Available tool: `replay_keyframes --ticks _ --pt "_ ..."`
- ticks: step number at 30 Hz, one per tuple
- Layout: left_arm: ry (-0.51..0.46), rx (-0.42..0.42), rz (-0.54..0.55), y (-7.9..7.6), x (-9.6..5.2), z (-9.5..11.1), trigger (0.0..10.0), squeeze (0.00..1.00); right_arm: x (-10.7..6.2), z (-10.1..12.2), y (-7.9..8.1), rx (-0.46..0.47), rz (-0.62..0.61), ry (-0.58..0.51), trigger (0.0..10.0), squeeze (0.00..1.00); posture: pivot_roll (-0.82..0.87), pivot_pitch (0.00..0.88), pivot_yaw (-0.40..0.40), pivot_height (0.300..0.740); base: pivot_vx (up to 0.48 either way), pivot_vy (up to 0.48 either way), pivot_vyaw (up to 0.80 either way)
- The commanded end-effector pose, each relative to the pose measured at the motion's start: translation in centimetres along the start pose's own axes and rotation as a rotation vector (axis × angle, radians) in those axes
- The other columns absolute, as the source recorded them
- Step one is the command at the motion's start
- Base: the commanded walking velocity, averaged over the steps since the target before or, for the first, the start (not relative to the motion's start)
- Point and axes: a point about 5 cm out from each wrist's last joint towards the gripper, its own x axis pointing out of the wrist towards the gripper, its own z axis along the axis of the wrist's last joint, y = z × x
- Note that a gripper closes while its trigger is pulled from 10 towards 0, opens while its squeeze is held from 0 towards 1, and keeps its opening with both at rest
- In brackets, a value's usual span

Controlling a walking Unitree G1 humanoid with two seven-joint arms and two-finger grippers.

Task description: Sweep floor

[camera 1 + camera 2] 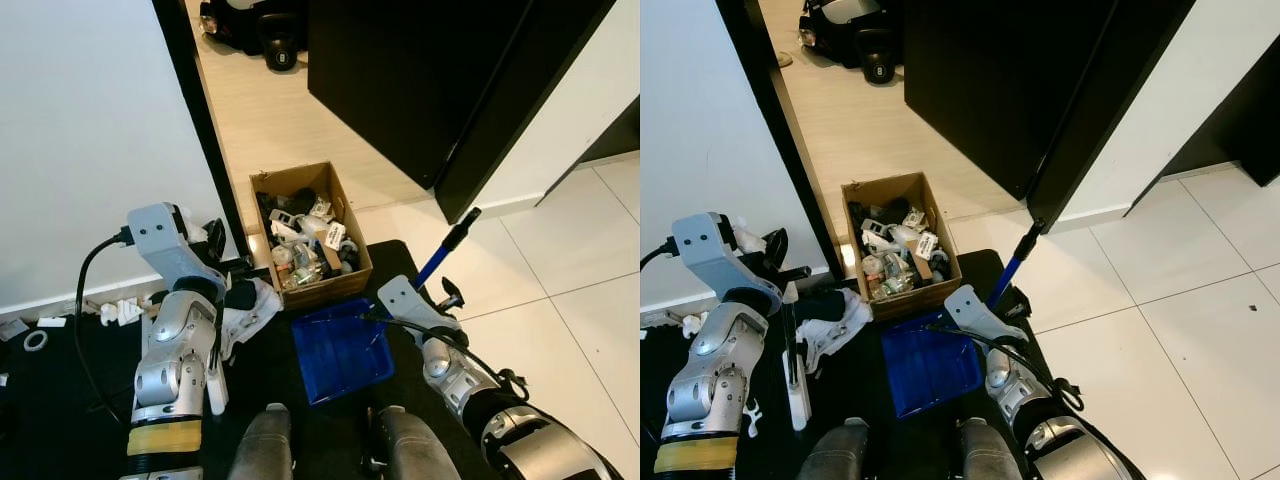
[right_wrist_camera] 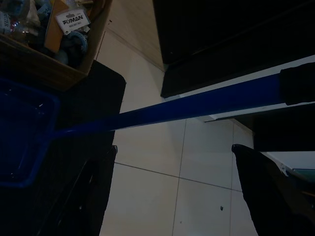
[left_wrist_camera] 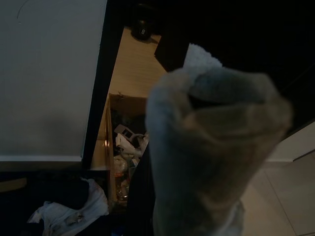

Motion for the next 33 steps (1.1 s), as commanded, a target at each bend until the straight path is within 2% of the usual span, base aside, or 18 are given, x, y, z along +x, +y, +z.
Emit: replay_keyframes --ticks 1,6,15,33 --pt "-0.007 0.007 -0.006 -0.21 0.04 0.1 10.0 0.0 -0.4 -1.05 0.31 -0.008 0.012 0.032 10.0 0.0 0.11 0.156 -0.039 0.74 0.0 0.0 0.0" --pt "-0.016 0.007 -0.01 -0.25 0.37 0.35 10.0 0.0 -0.27 -0.87 0.23 -0.008 0.014 0.033 10.0 0.0 0.1 0.165 -0.046 0.74 0.0 0.0 0.0" --pt "-0.011 0.007 0.005 0.01 -0.31 0.07 10.0 0.0 -0.3 -0.97 0.2 -0.008 0.013 0.033 10.0 0.0 0.11 0.178 -0.055 0.74 0.0 0.0 0.0" --pt "-0.005 0.002 0.007 -0.05 -0.35 -0.07 10.0 0.0 -0.33 -1.04 0.19 -0.008 0.012 0.032 10.0 0.0 0.11 0.188 -0.063 0.74 0.0 0.0 0.0"
